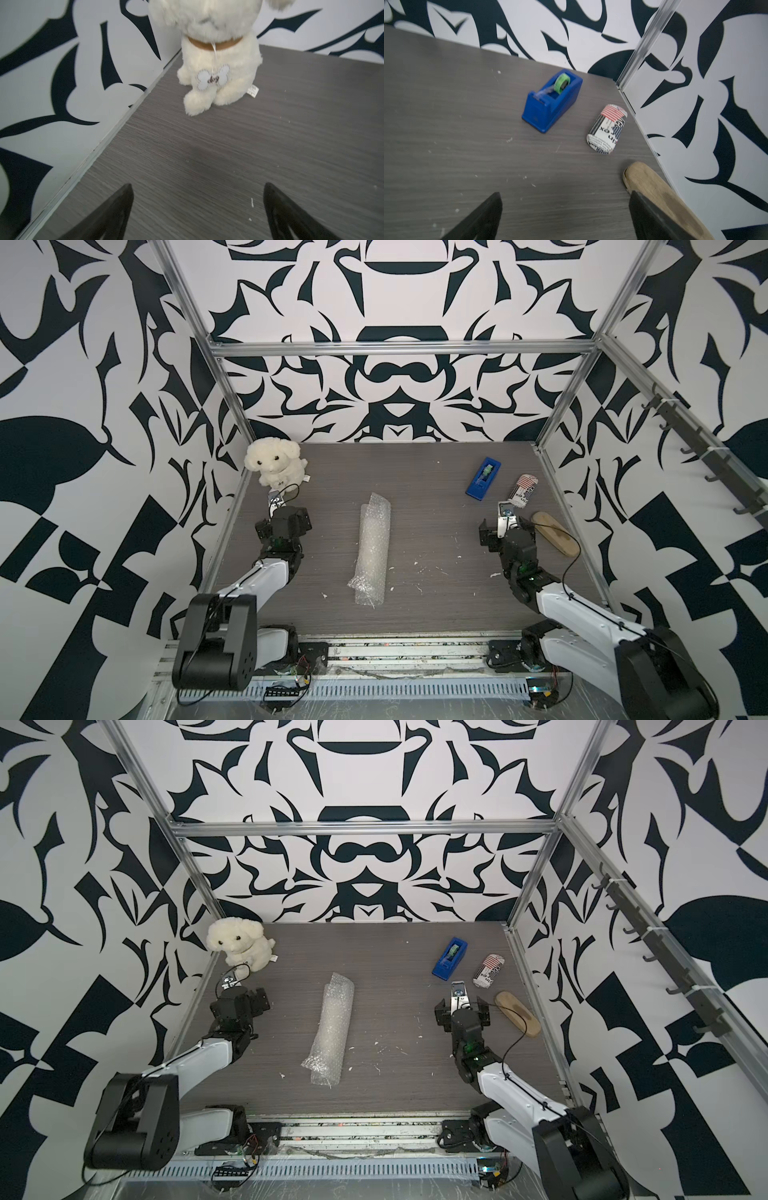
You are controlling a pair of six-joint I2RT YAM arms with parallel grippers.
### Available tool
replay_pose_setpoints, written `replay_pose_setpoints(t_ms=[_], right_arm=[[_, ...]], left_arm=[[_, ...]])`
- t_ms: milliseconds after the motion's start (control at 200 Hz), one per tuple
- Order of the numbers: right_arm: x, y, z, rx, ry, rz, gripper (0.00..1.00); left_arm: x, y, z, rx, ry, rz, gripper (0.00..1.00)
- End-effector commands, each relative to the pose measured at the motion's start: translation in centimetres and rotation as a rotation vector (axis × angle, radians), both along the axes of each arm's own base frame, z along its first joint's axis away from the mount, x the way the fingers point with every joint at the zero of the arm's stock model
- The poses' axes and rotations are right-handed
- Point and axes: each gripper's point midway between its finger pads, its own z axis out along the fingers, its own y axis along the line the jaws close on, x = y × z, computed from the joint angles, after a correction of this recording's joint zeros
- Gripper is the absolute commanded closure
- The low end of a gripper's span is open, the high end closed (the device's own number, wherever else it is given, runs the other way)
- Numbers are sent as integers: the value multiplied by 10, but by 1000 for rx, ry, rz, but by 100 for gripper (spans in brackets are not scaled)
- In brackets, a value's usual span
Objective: Wrap vases in bubble wrap
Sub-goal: Reset both arms
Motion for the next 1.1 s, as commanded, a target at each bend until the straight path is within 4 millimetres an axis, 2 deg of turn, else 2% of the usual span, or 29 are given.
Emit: replay_pose_setpoints(t_ms=[0, 85, 190, 235, 300, 415, 500, 585, 645, 745, 830, 1095], right_arm=[[17, -3, 18, -11, -109, 20, 1], [24, -5, 12, 36, -120, 26, 1], [34, -9, 5, 53, -74, 22, 1], [37, -4, 1, 63, -48, 62, 1], [38, 7, -2, 89, -24, 125, 1], [38, 18, 1, 210, -89, 214, 1], [45, 18, -10, 198, -83, 213, 1], [51, 26, -25, 195, -55, 257, 1], [56, 16, -24, 204, -69, 193, 1], [63, 13, -30, 212, -8, 175, 1], [67, -3, -32, 209, 9, 71, 1], [67, -5, -32, 207, 6, 58, 1]], left_arm=[[21, -2, 11, 37, -68, -57, 0], [26, -10, 15, -8, -151, -115, 1], [26, -3, -4, -47, -185, -109, 1], [27, -4, -2, -27, -222, -120, 1], [24, -5, -8, -55, -161, -121, 1], [28, -4, -8, -59, -170, -125, 1], [28, -4, -9, -64, -151, -122, 0], [28, -3, -9, -60, -159, -120, 0], [28, -3, -9, -64, -156, -116, 0], [28, -2, -9, -63, -156, -113, 0], [28, -2, -8, -65, -158, -114, 0], [28, -3, -9, -65, -157, -114, 1]])
